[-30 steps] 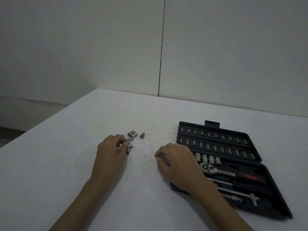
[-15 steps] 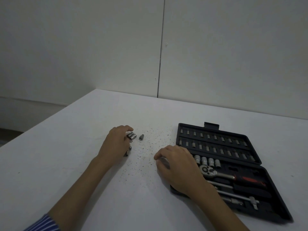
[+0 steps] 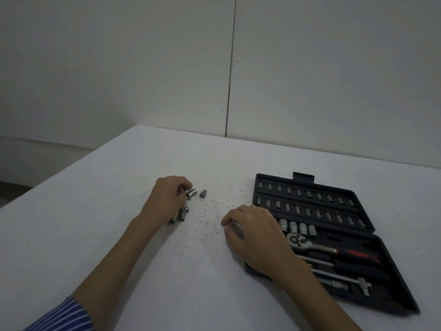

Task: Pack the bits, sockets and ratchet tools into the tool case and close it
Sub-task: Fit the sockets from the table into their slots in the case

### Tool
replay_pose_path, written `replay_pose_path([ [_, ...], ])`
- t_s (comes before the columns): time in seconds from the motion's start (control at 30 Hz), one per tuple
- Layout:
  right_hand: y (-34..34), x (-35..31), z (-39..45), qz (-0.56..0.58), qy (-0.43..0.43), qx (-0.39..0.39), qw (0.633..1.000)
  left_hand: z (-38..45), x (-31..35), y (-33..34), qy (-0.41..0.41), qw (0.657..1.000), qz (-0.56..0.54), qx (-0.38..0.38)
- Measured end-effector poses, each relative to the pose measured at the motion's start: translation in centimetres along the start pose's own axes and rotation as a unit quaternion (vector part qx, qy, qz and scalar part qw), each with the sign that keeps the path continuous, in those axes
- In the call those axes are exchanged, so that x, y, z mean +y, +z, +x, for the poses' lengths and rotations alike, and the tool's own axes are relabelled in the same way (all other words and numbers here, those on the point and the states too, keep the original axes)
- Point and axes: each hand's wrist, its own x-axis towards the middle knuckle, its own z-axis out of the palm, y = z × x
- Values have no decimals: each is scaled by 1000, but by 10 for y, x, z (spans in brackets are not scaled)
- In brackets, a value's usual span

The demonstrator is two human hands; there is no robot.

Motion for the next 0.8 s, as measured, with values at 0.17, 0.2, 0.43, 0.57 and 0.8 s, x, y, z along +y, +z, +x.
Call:
replay_pose_path([
  [0.17, 0, 0, 0, 1, 0, -2, 1000, -3, 0, 4, -2, 999, -17, 32],
  [0.2, 0, 0, 0, 1, 0, -1, 1000, -3, 0, 4, -2, 999, -18, 32],
  [0.43, 2, 0, 0, 2, 0, 4, 1000, 0, 7, 6, 7, 1000, 12, 24],
  [0.57, 0, -1, 2, -11, -5, 2, 1000, 1, 7, 7, 0, 999, 19, 33],
  [0.8, 9, -11, 16, -15, -24, -8, 1000, 1, 4, 12, -11, 999, 1, 51],
])
